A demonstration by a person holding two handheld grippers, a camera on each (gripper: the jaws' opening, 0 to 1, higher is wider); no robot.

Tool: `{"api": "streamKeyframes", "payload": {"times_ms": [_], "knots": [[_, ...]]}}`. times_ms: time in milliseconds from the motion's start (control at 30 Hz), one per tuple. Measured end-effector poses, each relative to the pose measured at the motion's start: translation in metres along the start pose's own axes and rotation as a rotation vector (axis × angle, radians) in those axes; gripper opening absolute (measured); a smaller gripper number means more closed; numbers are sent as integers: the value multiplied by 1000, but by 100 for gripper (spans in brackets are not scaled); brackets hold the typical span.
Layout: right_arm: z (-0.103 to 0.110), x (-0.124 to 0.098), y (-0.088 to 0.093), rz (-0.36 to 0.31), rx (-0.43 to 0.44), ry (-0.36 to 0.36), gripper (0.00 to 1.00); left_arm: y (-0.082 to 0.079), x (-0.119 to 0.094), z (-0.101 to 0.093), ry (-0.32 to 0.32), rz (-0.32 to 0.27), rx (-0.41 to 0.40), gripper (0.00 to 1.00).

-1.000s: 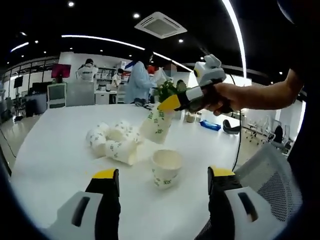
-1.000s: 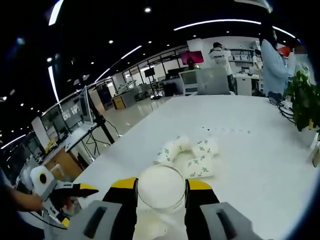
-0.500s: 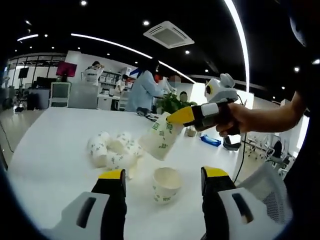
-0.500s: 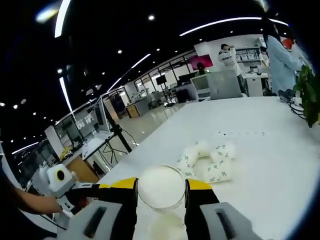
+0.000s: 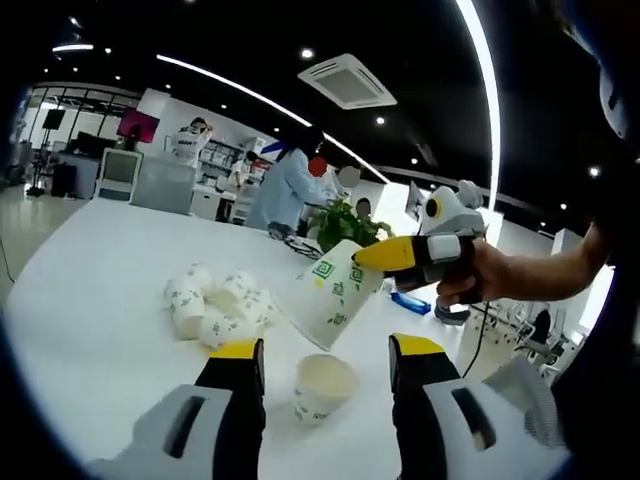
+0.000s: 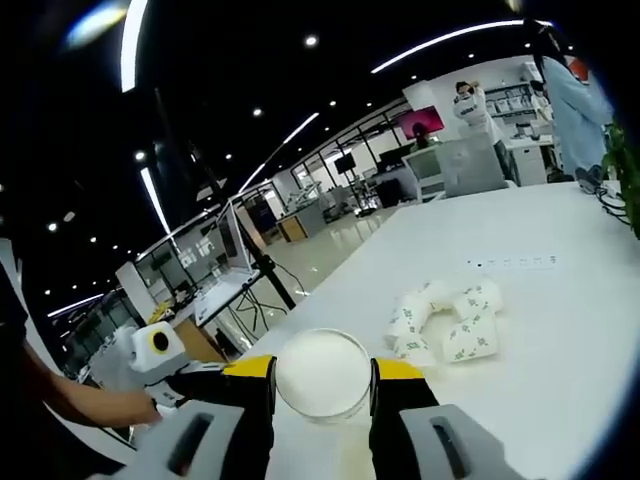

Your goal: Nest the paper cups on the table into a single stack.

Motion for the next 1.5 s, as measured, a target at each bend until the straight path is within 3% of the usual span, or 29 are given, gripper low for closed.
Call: {"api": "streamKeyframes", "payload": {"times_ms": [267, 633, 1233, 1300, 1333, 1367, 1500], "knots": [[9, 3, 4, -20, 24, -88, 35, -1, 3, -7, 33, -14, -15, 34], [26, 1, 6, -50, 76, -204, 35, -7, -4, -8, 78, -88, -132, 22], [12, -5, 19, -29, 84, -188, 34, -4, -7, -7, 103, -59, -137, 9], [5, -8, 23, 4, 54, -161, 30, -4, -8, -9, 127, -54, -134, 4], [6, -7, 23, -2, 79, -161, 17, -4, -8, -10, 134, -51, -132, 1], [2, -9, 28, 43, 22, -166, 0, -5, -7, -12, 129, -44, -126, 0], [4, -5, 34, 50, 50, -191, 3, -7, -4, -17, 149, -43, -102, 0]]}}
Point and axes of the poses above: the point that each gripper's makers call its tool centre point, and the gripper's own axes: x roughly forward along the fingers, z roughly to its left, y roughly out of its underside, the point moved 9 cm from there along -x, roughly backward along the fingers, and after that the axes turned 7 degrees about -y, right-handed, at the moved point
